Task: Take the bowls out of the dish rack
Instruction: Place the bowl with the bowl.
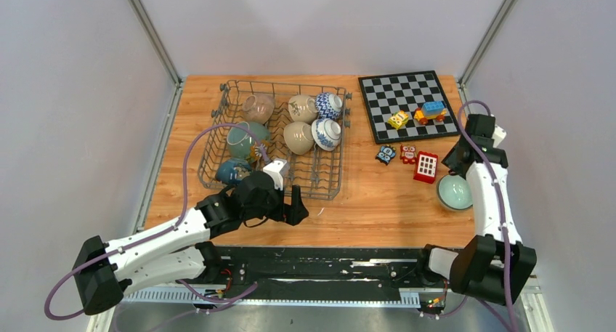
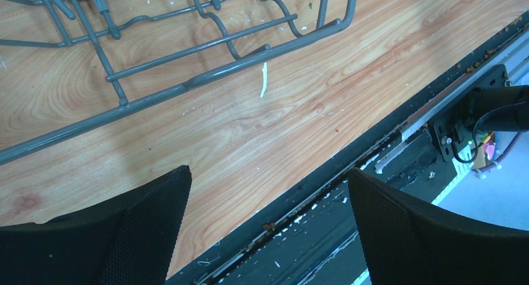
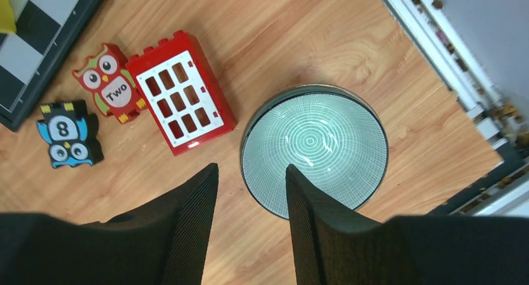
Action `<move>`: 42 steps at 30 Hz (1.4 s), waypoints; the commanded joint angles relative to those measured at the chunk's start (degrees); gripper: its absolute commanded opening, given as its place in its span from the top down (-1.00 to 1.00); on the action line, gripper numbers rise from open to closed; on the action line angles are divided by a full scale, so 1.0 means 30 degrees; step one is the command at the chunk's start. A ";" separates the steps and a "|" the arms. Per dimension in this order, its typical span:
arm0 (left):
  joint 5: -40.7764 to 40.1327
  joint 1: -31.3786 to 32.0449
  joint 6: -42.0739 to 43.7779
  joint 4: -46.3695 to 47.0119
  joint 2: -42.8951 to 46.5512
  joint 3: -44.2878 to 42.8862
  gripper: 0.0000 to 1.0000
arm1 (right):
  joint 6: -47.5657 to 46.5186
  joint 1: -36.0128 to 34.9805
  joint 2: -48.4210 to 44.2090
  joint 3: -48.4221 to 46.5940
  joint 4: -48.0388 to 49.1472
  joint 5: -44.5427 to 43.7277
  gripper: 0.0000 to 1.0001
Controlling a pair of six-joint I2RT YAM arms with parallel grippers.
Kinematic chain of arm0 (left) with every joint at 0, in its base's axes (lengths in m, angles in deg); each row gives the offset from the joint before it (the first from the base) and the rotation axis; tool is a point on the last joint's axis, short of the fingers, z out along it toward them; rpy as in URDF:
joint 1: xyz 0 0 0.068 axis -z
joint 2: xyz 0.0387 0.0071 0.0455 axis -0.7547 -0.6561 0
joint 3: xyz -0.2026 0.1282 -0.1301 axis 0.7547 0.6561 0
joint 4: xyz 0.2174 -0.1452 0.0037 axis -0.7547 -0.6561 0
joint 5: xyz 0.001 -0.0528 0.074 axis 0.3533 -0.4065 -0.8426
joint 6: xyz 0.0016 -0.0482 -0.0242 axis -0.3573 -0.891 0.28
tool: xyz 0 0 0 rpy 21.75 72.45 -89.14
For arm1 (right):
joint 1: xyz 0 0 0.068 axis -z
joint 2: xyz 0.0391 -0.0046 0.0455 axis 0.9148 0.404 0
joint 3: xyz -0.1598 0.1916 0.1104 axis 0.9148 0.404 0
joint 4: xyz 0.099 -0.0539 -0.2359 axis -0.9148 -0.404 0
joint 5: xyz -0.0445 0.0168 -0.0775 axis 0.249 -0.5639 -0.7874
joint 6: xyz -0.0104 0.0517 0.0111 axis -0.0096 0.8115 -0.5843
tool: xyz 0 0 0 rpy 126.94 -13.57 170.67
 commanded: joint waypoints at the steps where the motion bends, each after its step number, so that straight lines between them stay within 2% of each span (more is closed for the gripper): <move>1: 0.0038 -0.0035 0.0302 0.0434 0.0677 -0.0310 -0.94 | 0.1975 0.1867 -0.0496 0.1460 0.1639 0.3018 0.07; 9: -0.0116 -0.0034 0.0759 0.0089 0.0967 -0.0724 -0.94 | 0.3310 0.3230 0.0254 0.2810 0.3665 0.4242 0.27; 18: -0.0465 -0.0035 0.0984 0.0036 0.0854 -0.0762 -0.94 | 0.4593 0.4529 0.0959 0.3760 0.6004 0.5438 0.39; 22: -0.0765 -0.0047 0.1083 -0.0020 0.0801 -0.0745 -0.94 | 0.4646 0.4667 0.1609 0.3647 0.6276 0.5584 0.47; 30: -0.0702 -0.0038 0.1228 -0.0017 0.0382 -0.0944 -0.94 | 0.4433 0.4742 0.1880 0.3846 0.6451 0.5499 0.51; 34: -0.0714 -0.0042 0.1221 -0.0097 0.0425 -0.0948 -0.94 | 0.4237 0.4762 0.1222 0.3954 0.6425 0.5567 0.49; 38: -0.0732 -0.0034 0.1234 -0.0122 0.0538 -0.0975 -0.94 | 0.3792 0.4641 -0.0035 0.3195 0.5414 0.5491 0.28; 42: -0.0761 -0.0034 0.1272 -0.0326 0.0621 -0.1136 -0.94 | 0.3459 0.3054 -0.1994 0.2920 0.4850 0.4844 0.18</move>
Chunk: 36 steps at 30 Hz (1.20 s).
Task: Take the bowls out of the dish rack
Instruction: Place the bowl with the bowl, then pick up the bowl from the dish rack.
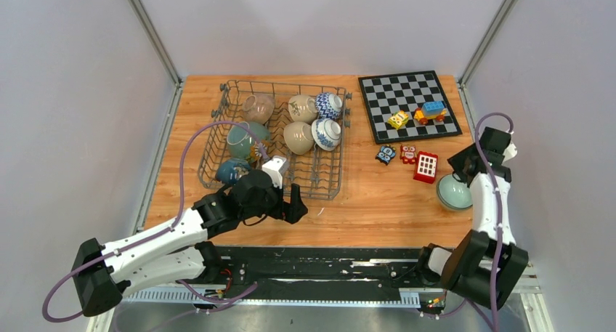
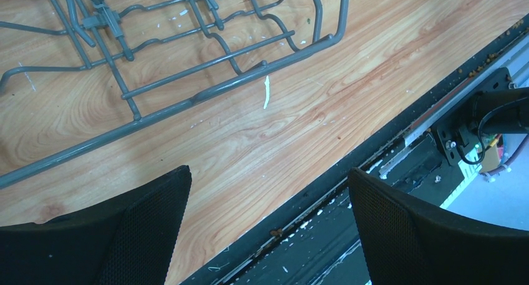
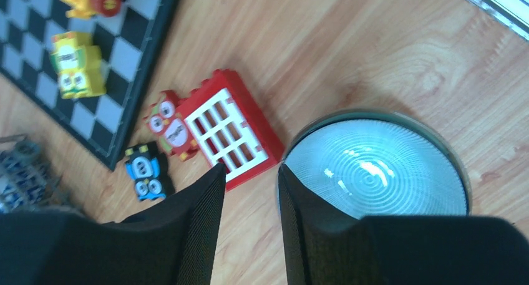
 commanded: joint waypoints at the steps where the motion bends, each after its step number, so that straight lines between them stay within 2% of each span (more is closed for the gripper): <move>1: -0.0288 -0.0041 0.0286 -0.0249 0.0191 -0.0801 -0.94 | -0.0700 -0.1764 -0.2458 -0.0755 -0.0976 -0.0768 0.17; 6: -0.0506 -0.0034 0.0397 -0.0839 0.0443 -0.0941 -0.94 | -0.2380 -0.5641 -0.4819 -0.1344 -0.2038 -0.3025 0.12; 12: -0.2519 -0.0038 0.0975 -0.2247 0.0969 -0.1661 -0.94 | -0.5058 -1.4460 -0.6623 -0.2384 -0.2659 -0.4942 0.05; 16: -0.4776 -0.0034 0.1685 -0.3049 0.1369 -0.2395 -0.94 | -0.5604 -2.0961 -0.5822 -0.2916 -0.2926 -0.8046 0.07; 18: -0.6063 -0.0040 0.2063 -0.3198 0.1640 -0.2542 -0.95 | -0.5126 -2.3201 -0.4908 -0.3050 -0.2878 -0.9432 0.07; 20: -0.7470 -0.0034 0.2405 -0.3035 0.2089 -0.2392 -0.95 | -0.4350 -2.4318 -0.4146 -0.2775 -0.1751 -0.9422 0.07; 23: -1.0315 -0.0064 0.2284 -0.2239 0.3234 -0.1527 -0.96 | -0.3032 -2.4782 -0.3535 -0.1753 0.0657 -0.8558 0.03; 25: -1.0692 -0.0276 0.2250 -0.1560 0.3855 -0.1194 -0.95 | -0.2377 -2.4789 -0.3359 -0.1072 0.2189 -0.7981 0.00; 29: -0.9019 -0.1870 0.1783 -0.1358 0.2605 -0.2367 -0.99 | -0.2338 -2.4803 -0.2550 -0.0940 0.3456 -0.7026 -0.02; 36: -0.1843 -0.6616 0.0417 0.0517 -0.0892 -0.4344 -1.00 | -0.2908 -2.4787 -0.2484 0.0018 0.4634 -0.4323 0.03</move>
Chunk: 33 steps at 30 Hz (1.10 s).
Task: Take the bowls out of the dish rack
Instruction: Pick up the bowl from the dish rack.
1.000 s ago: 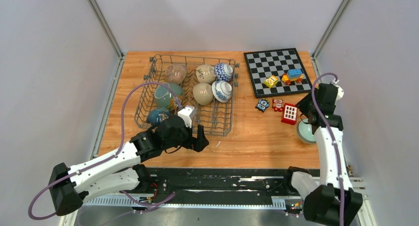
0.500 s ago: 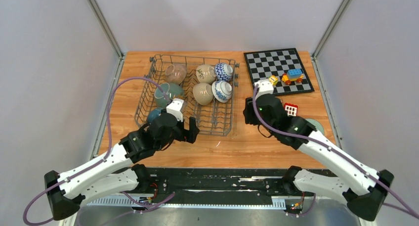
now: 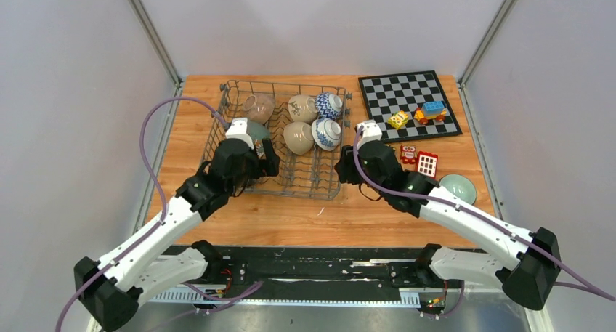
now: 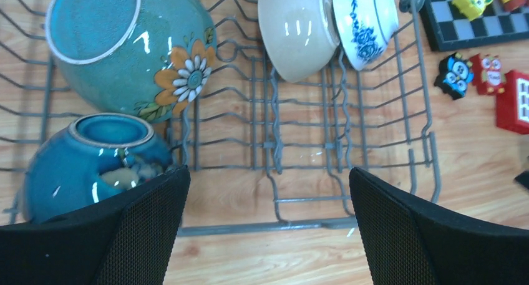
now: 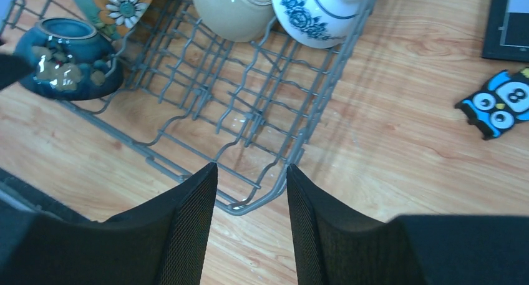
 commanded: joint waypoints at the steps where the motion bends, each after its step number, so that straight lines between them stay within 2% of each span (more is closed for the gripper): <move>1: 0.4445 -0.2186 -0.1112 0.2110 -0.1363 -0.1083 -1.00 | 0.0014 -0.0220 -0.0738 0.1386 0.1865 0.1873 0.03; 3: 0.5064 -0.3173 -0.1079 0.2248 -0.1764 -0.1480 -1.00 | -0.0014 -0.0222 -0.1106 0.2015 0.2602 0.2449 0.03; 6: 0.6711 -0.5719 -0.1566 0.1748 -0.1990 -0.1570 -1.00 | -0.0019 -0.0222 -0.1081 0.2339 0.3159 0.3350 0.03; 8: 0.5873 -0.6839 -0.1971 -0.0050 -0.1778 -0.1637 -0.99 | -0.0070 -0.0222 -0.0670 0.2196 0.3279 0.4188 0.03; 10: 0.4436 -0.6980 -0.2123 -0.1881 -0.1193 -0.1502 -0.99 | -0.0095 -0.0222 -0.0059 0.1828 0.3592 0.5466 0.03; 16: 0.1192 -0.7040 -0.3075 -0.3902 0.1042 -0.0218 -0.99 | 0.0274 -0.0214 0.2363 0.0826 0.5263 0.8243 0.03; 24: 0.1934 -0.7040 -0.5662 -0.4245 0.2939 0.1591 -1.00 | 0.0261 -0.0207 0.3774 -0.0361 0.5745 0.8766 0.03; 33: 0.0729 -0.7040 -1.1268 -0.6517 0.4864 0.2072 -0.94 | -0.0208 -0.0222 0.5347 -0.2008 0.5442 0.9191 0.04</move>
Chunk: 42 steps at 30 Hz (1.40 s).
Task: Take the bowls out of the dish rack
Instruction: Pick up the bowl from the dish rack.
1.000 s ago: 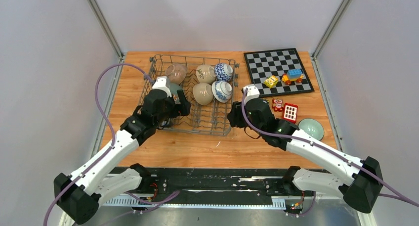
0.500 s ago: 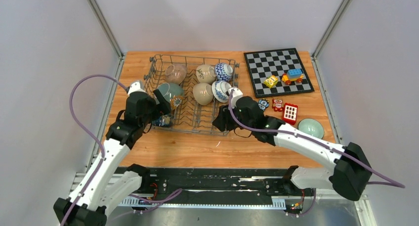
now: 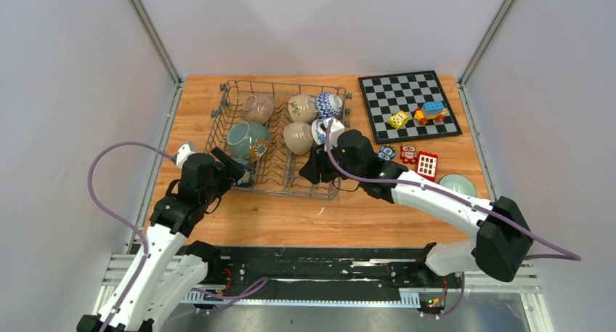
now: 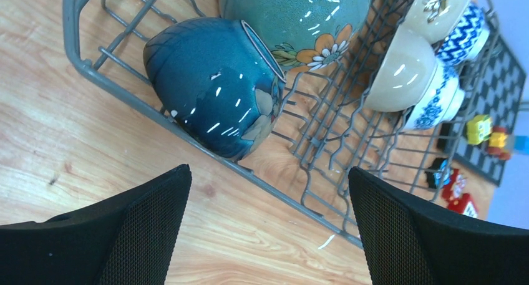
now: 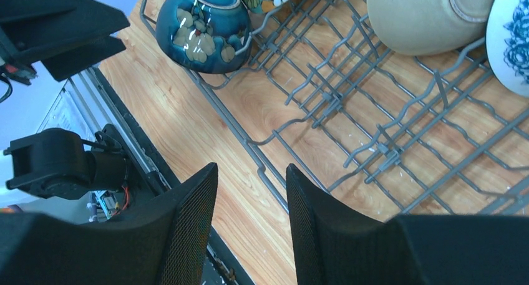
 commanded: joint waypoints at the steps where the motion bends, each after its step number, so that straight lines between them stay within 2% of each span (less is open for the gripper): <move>1: -0.1391 -0.0104 -0.3579 -0.1259 0.1063 0.0557 -0.91 | -0.0284 -0.0222 0.1082 -0.1338 0.0163 0.0734 0.05; 6: -0.1551 -0.0104 -0.5839 0.1450 0.3008 0.2909 -0.79 | -0.0393 -0.0207 0.1657 -0.1827 0.0194 0.1223 0.06; 9: -0.1912 -0.0104 -0.6674 0.3450 0.5321 0.4870 -0.72 | -0.0480 -0.0222 0.1443 -0.1772 -0.0063 0.1508 0.07; 13: -0.3576 -0.0104 -0.6357 0.4175 0.7844 0.6089 -0.58 | -0.0544 -0.0222 0.0668 -0.1087 -0.0205 0.1557 0.07; 20: -0.3275 -0.0104 -0.6464 0.3872 0.6275 0.5610 -0.56 | -0.0664 -0.0208 -0.0033 -0.0070 -0.0152 0.1418 0.08; 24: -0.3221 -0.0104 -0.5451 0.4311 0.5566 0.4843 -0.55 | -0.1372 -0.0172 -0.1075 0.0098 -0.1861 -0.0993 0.07; 28: -0.1260 -0.0104 -0.3540 0.6298 0.3404 0.3768 -0.56 | -0.1431 0.0698 -0.1909 0.0378 -0.3014 -0.4285 0.02; 33: 0.2607 0.0704 -0.0350 0.8825 -0.1399 0.0915 -0.67 | -0.0117 0.3504 -0.2006 0.0525 -0.3148 -0.3133 0.00; 36: 0.4522 0.1800 0.2481 0.9251 -0.4543 -0.1718 -0.74 | -0.0137 0.4150 -0.1992 0.0316 -0.3107 -0.3141 0.00; 40: 0.8324 0.1892 0.5736 0.9457 -0.8893 -0.4652 -0.75 | -0.0060 0.4633 -0.1377 -0.0403 -0.2973 -0.3094 -0.05; 42: 0.8944 0.1894 0.7270 0.8743 -1.0555 -0.6097 -0.77 | -0.0025 0.4672 -0.0856 -0.0982 -0.2961 -0.3120 -0.11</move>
